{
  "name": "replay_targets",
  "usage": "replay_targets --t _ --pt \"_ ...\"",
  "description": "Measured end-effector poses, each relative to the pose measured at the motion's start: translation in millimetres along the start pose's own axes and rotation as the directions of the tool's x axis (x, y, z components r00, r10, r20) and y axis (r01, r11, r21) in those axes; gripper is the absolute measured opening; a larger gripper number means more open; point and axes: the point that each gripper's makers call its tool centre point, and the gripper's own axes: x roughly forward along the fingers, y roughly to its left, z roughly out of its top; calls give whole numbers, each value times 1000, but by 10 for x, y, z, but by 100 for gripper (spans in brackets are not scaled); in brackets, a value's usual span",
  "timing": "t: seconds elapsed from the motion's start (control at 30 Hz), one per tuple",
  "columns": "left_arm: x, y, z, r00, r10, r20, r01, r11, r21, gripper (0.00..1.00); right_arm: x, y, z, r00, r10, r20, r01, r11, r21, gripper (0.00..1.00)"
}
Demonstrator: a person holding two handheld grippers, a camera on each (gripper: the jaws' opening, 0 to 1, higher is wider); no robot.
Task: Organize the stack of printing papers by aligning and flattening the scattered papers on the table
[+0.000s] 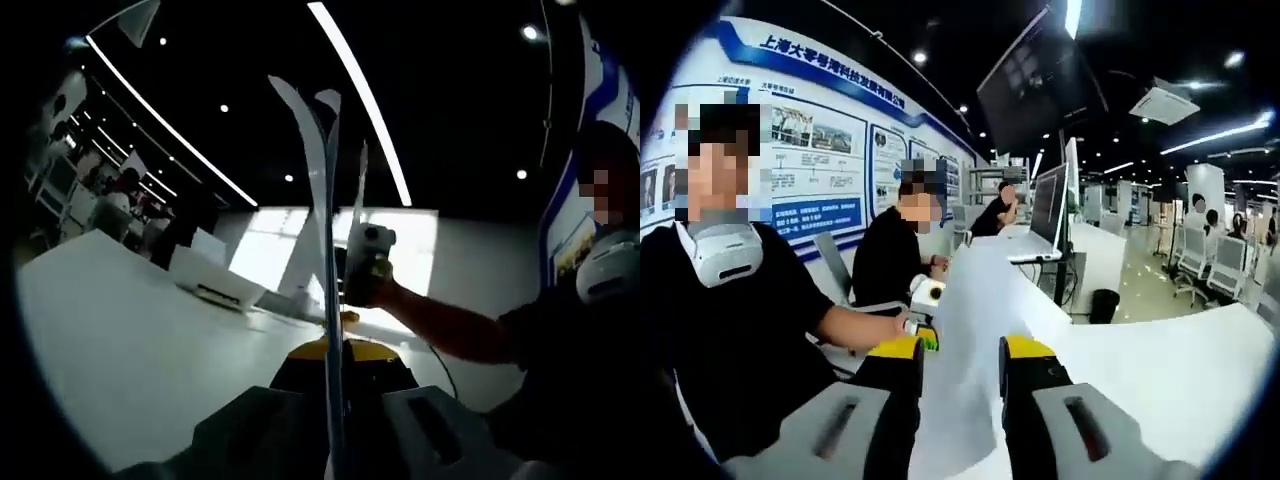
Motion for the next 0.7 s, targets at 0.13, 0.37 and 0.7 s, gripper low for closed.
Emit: replay_targets --t 0.13,0.37,0.7 --pt "0 -7 -4 1000 -4 -1 4 1000 2 5 35 90 6 999 20 31 -20 1000 -1 29" --pt "-44 14 60 999 -4 32 4 1000 -9 5 120 188 -302 998 14 62 -17 999 41 18" --pt "-70 39 116 998 8 67 -6 999 -31 5 247 421 -657 994 -44 102 34 994 102 9"
